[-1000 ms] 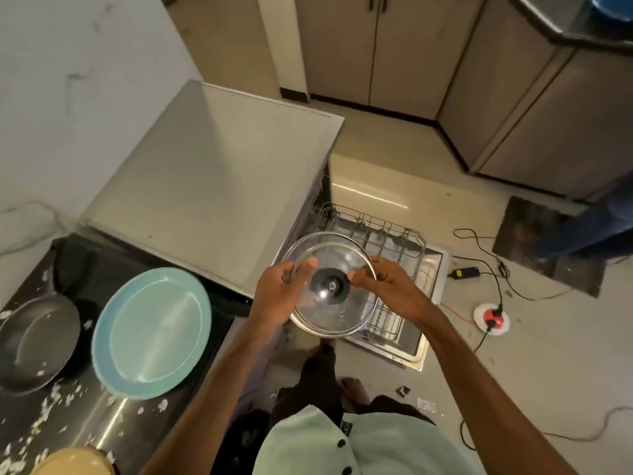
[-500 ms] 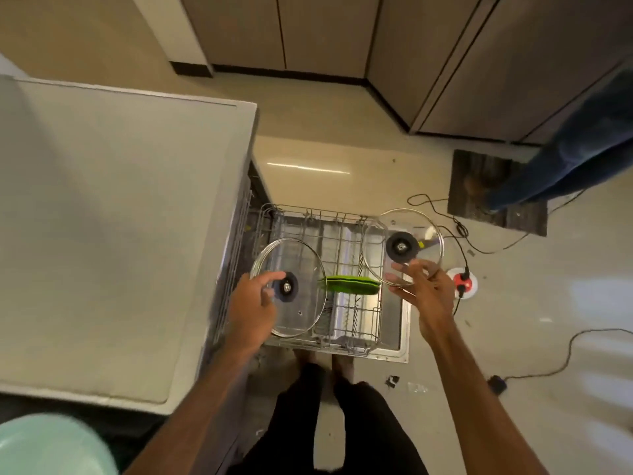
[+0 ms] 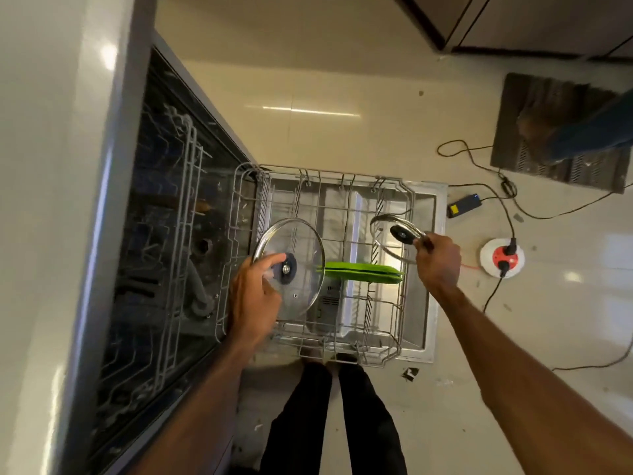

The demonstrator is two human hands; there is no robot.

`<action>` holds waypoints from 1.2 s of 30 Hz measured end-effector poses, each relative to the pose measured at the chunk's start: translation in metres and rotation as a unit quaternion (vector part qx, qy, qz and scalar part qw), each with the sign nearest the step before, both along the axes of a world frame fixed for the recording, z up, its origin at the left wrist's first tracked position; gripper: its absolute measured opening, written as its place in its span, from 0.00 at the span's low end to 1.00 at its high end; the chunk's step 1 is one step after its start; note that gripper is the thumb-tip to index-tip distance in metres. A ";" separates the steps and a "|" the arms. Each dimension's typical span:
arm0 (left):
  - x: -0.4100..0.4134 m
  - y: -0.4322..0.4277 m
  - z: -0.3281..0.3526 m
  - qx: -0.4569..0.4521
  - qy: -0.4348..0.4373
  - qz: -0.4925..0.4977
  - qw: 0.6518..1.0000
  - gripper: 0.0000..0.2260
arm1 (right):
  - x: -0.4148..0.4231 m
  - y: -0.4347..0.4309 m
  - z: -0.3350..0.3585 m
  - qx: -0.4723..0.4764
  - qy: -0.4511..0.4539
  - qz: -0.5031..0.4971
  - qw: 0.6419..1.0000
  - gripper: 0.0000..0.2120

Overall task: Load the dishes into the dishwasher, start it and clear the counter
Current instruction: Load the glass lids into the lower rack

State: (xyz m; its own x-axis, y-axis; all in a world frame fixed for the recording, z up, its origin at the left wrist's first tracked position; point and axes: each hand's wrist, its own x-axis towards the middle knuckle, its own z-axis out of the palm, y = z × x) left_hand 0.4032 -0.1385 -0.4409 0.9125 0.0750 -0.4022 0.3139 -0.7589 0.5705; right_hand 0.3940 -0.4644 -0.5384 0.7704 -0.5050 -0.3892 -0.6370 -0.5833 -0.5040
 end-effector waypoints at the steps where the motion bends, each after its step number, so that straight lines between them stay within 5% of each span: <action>1: 0.006 0.000 -0.009 0.005 -0.013 0.000 1.000 0.30 | 0.007 0.000 -0.010 0.006 0.005 0.023 1.000 0.07; 11: 0.066 -0.004 -0.040 0.027 -0.069 -0.077 0.994 0.21 | 0.039 0.019 -0.056 -0.042 0.116 0.232 0.965 0.11; 27: 0.073 -0.013 -0.057 0.021 -0.041 0.012 0.999 0.28 | 0.039 0.060 -0.086 -0.208 0.180 0.446 0.852 0.19; 36: 0.071 -0.012 -0.062 -0.021 -0.052 0.030 0.998 0.28 | 0.028 0.064 -0.098 -0.149 0.178 0.433 0.871 0.28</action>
